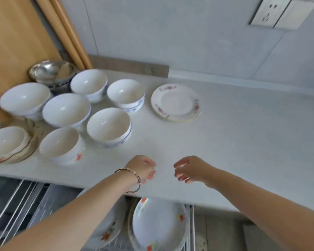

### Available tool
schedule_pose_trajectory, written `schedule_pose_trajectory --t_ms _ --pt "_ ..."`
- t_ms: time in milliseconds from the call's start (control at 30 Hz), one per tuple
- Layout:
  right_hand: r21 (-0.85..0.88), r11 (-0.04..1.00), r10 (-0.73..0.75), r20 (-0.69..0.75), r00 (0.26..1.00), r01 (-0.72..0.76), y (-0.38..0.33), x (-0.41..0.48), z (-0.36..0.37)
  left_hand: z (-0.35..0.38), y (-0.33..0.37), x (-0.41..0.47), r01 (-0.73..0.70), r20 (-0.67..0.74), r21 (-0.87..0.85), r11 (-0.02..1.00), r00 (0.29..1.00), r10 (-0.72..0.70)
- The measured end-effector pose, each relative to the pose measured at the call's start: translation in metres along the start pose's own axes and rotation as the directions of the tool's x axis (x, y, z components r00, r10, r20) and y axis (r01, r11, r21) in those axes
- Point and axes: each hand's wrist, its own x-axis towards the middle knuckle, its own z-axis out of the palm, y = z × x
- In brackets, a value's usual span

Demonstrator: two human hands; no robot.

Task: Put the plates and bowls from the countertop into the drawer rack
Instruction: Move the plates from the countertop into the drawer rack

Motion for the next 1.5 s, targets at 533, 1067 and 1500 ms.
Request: schedule_pose_trajectory --t_ms 533,1067,1500 --pt "-0.023 0.993 -0.113 -0.374 0.921 0.113 -0.052 0.225 -0.220 0.043 0.139 0.189 -0.027 -0.455 -0.551 0.834 0.847 -0.273" --pt "0.218 0.933 -0.195 -0.360 0.913 0.285 -0.014 0.204 -0.202 0.049 0.122 0.164 -0.085 -0.415 -0.672 0.736 0.866 -0.280" --pt "0.031 0.947 -0.300 -0.264 0.917 0.319 0.040 0.016 -0.075 0.037 -0.018 -0.044 -0.117 -0.358 -0.678 0.726 0.915 -0.187"
